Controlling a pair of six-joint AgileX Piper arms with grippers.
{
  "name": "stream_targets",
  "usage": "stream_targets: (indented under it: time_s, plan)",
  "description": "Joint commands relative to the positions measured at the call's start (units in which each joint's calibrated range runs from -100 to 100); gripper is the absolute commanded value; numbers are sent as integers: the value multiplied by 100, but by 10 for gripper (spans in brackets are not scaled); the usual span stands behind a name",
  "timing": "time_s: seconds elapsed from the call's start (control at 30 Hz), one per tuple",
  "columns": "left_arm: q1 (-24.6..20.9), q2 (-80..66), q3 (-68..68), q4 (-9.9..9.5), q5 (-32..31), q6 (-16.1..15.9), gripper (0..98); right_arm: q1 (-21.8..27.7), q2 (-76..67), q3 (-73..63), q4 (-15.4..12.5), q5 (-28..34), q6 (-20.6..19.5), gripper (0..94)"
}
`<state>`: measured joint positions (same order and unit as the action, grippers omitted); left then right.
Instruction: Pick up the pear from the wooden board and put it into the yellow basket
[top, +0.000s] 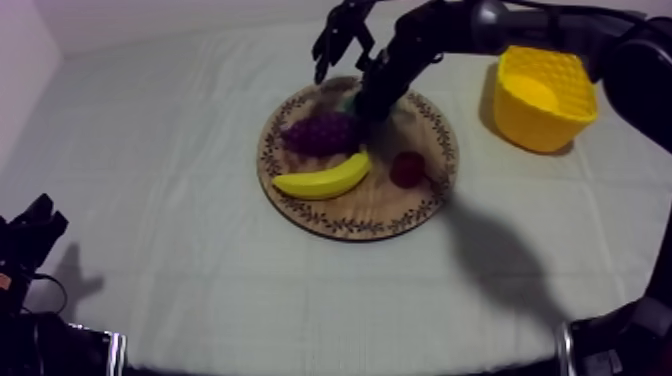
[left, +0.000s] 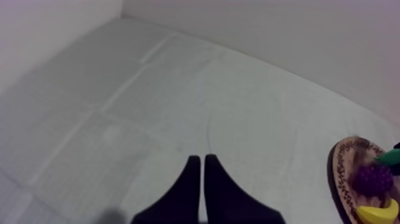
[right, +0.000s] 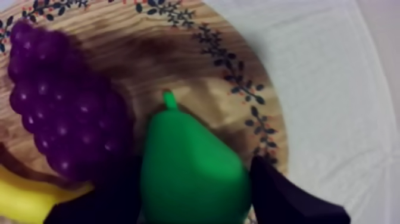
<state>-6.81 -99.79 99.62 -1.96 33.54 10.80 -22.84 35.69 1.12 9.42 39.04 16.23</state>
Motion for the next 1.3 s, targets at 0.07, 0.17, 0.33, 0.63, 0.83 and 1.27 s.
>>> stream_targets:
  time_s: [0.07,0.17,0.33,0.63,0.83,1.27]
  plan:
    - [-3,-4,4,-2,1,2,1,163,-804,466,-214,84,295,410]
    - [-3,-4,4,-2,1,2,1,369,-1558,894,-387,186,551,413]
    - [-3,-4,4,-2,1,2,1,823,-2715,1388,-655,538,985,418]
    - [-3,-4,4,-2,1,2,1,1736,-3848,1918,-867,849,1344,430]
    - [-3,-4,4,-2,1,2,1,2214,-3930,2032,-889,870,1421,438]
    - [-3,-4,4,-2,1,2,1,2673,-2945,1878,-908,647,1233,452]
